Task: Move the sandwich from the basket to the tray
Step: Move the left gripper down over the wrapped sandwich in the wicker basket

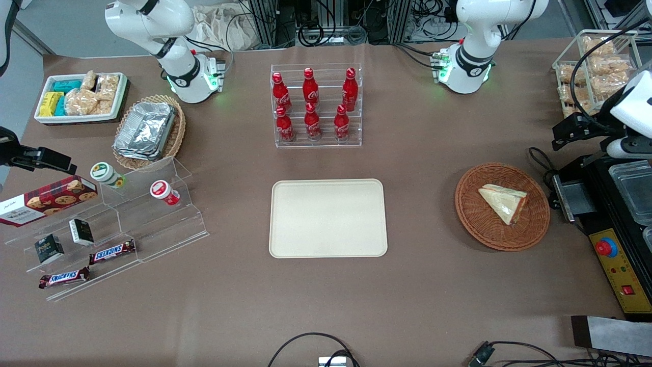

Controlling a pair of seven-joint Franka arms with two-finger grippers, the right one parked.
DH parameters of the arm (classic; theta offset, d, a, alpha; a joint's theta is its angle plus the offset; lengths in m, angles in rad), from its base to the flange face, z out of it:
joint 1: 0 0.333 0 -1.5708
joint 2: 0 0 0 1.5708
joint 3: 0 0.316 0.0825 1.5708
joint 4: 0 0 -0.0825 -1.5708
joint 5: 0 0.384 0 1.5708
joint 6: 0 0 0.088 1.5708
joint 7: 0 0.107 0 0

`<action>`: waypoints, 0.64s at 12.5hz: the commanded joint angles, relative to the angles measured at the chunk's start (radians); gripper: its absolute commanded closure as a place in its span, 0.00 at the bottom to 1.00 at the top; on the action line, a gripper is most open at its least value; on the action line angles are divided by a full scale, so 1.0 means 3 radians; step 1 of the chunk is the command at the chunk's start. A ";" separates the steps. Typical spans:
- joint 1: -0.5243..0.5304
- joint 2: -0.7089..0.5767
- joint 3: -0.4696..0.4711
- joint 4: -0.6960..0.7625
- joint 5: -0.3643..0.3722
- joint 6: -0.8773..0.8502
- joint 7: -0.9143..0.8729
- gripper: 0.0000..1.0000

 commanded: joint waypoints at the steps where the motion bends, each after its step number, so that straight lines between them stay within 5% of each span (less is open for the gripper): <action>1: -0.0028 -0.0023 0.0025 -0.0017 -0.0038 -0.0076 -0.0042 0.00; 8: 0.0131 0.0207 0.0060 -0.0257 0.0039 -0.0087 -0.0170 0.00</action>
